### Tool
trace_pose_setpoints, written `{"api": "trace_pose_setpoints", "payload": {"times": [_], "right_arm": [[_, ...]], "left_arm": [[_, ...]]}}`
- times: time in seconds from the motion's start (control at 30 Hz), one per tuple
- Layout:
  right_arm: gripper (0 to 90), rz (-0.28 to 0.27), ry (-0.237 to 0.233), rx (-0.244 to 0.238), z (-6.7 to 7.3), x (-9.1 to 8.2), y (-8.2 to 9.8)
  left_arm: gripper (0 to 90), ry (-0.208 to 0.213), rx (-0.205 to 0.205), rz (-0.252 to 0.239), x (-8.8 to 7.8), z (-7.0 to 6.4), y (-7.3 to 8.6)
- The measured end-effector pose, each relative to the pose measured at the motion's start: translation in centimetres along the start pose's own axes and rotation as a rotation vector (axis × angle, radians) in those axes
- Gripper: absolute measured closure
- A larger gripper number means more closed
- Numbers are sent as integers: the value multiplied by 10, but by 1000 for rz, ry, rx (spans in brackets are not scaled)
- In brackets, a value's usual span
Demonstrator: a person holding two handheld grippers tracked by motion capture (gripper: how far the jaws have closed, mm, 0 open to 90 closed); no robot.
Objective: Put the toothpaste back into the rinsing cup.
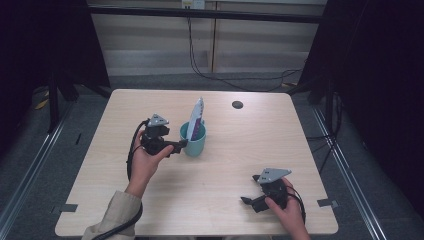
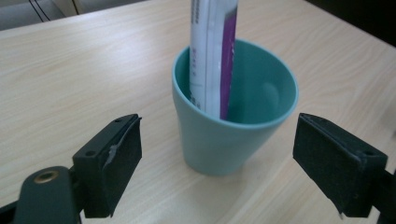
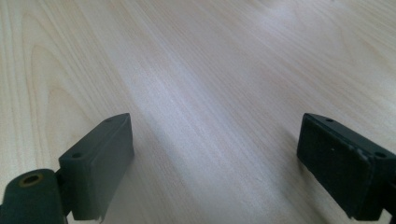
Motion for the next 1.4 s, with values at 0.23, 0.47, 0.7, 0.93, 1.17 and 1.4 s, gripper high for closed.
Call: {"api": "trace_pose_setpoints", "payload": {"times": [0.23,0.47,0.7,0.93,1.17,1.4], "right_arm": [[104,0,0,0,0,0,0],[104,0,0,0,0,0,0],[104,0,0,0,0,0,0],[104,0,0,0,0,0,0],[104,0,0,0,0,0,0],[104,-1,0,0,0,0,0]], "left_arm": [[154,25,25,28,-1,-3,11],[155,45,41,46,-1,-5,21],[156,62,61,68,0,-5,37],[158,68,55,91,4,-5,55],[158,66,56,112,10,-5,73],[158,53,66,133,10,-3,85]]}}
Point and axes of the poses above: each handheld gripper's, and its own axes: x roughly forward along the jaws, y roughly out of its underside, z roughly to its left, the point moved 2 cm from there along x, roughly forward along the jaws, and after that the axes turned 2 degrees about -y, right-handed, at the moved point
